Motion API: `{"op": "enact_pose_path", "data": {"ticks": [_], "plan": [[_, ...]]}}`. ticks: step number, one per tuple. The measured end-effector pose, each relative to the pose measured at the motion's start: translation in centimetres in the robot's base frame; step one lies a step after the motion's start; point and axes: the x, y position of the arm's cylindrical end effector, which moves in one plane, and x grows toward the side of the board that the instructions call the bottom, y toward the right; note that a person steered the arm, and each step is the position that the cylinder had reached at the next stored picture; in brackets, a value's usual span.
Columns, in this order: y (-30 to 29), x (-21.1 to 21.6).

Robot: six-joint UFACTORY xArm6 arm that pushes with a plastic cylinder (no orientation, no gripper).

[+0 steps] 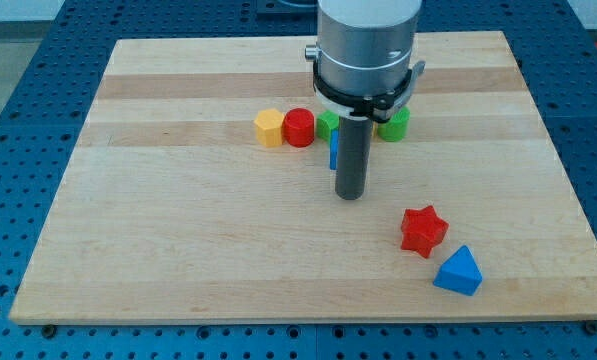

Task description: Adjust the blue cube below the green star

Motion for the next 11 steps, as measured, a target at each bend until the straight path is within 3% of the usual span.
{"op": "enact_pose_path", "data": {"ticks": [4, 11], "plan": [[5.4, -2.9], [3.6, -3.4]]}}
